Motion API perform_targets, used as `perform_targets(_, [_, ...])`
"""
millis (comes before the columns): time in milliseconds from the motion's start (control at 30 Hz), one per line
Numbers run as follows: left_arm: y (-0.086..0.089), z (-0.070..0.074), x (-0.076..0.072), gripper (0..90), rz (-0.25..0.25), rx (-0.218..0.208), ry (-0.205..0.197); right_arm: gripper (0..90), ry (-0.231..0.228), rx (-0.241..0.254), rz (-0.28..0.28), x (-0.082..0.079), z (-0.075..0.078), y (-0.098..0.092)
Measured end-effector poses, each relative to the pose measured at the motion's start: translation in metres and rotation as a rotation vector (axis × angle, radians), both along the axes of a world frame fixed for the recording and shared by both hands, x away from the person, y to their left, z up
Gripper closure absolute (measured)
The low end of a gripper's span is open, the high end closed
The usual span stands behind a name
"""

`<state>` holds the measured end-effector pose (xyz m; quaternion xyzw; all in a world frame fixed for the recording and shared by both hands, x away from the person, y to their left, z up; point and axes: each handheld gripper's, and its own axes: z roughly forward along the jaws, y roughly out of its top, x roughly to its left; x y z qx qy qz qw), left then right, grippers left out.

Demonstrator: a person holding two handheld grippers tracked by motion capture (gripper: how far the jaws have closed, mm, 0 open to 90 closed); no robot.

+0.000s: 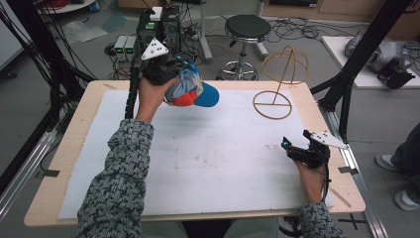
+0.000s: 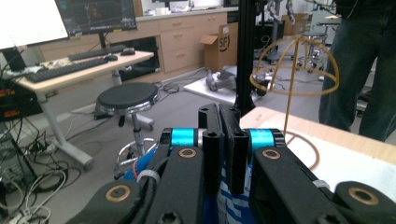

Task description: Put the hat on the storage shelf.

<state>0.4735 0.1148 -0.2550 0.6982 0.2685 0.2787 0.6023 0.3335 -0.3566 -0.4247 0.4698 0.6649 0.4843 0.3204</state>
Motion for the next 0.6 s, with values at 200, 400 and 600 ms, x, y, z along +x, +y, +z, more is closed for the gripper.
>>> perform_targets(200, [-0.01, 0.02, 0.008, 87.7, -0.013, 0.0, -0.018, 11.3, -0.003, 0.003, 0.008, 0.002, -0.001, 0.002])
perform_targets(400, [-0.02, 0.042, 0.017, 87.7, -0.024, -0.014, -0.035, 11.3, 0.002, 0.01, 0.014, 0.003, -0.001, 0.002])
perform_targets(600, [-0.036, 0.063, 0.025, 87.7, -0.052, -0.027, -0.061, 11.3, 0.006, 0.015, 0.017, 0.003, -0.002, 0.002])
